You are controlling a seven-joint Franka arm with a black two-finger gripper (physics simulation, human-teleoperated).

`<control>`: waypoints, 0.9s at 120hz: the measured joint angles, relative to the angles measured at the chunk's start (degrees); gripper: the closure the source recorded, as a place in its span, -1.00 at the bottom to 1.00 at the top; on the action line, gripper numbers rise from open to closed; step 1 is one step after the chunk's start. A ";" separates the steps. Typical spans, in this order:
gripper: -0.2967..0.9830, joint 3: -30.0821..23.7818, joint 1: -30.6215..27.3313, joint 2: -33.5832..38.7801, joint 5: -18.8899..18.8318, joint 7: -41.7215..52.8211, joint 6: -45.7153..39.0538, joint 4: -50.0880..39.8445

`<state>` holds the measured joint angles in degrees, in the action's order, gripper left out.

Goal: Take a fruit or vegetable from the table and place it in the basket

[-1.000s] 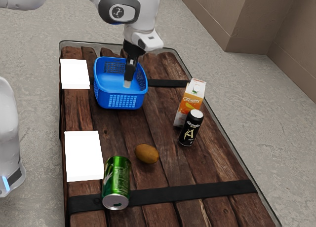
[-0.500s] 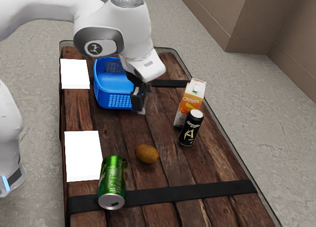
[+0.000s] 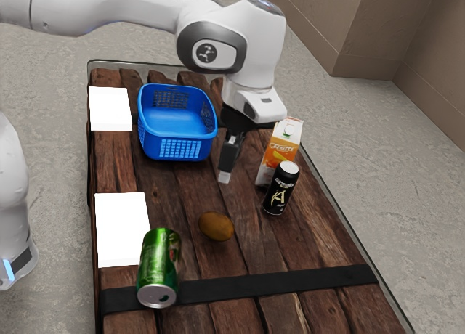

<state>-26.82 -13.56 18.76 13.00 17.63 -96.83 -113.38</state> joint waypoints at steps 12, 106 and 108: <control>-0.50 0.01 1.30 0.33 -0.05 -0.33 3.42 -1.18; -0.55 0.80 6.30 -3.91 1.86 -4.34 -20.90 -17.57; -0.55 0.80 6.27 -4.03 1.86 -4.42 -21.14 -17.69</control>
<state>-26.03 -7.29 14.73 14.86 13.22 -117.97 -131.07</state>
